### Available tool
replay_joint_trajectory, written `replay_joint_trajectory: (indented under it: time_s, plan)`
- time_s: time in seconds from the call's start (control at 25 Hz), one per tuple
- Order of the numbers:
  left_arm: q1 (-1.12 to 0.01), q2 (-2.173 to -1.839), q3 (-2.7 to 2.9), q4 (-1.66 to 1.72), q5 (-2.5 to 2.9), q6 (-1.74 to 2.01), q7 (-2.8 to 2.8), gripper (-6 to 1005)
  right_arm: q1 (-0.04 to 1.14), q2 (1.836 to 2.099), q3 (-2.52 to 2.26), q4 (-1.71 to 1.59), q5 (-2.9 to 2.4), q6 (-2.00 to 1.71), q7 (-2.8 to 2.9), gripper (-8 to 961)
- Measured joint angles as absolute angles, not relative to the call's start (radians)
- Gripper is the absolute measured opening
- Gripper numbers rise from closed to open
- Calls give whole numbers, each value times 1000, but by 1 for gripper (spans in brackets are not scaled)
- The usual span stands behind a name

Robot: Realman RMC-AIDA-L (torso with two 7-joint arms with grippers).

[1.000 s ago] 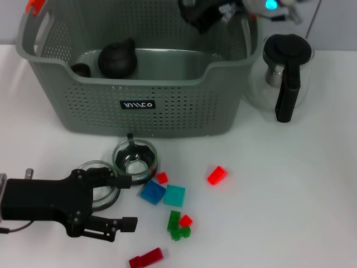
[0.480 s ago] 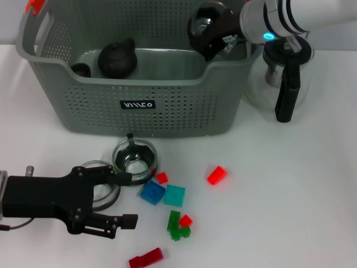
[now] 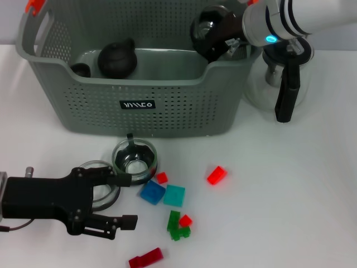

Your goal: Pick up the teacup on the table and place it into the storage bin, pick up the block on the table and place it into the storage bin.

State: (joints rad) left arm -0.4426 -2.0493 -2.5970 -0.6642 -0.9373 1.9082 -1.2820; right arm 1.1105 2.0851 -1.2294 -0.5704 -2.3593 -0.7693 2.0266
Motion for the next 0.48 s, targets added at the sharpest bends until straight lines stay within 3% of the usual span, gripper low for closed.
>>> replay_joint_trajectory:
  time_s: [0.48]
  plan:
    - [-439, -2051, -2597, -663, -937, 1912, -1281, 844, 1110, 2086, -1230, -559, -2365, -771, 2028, 61]
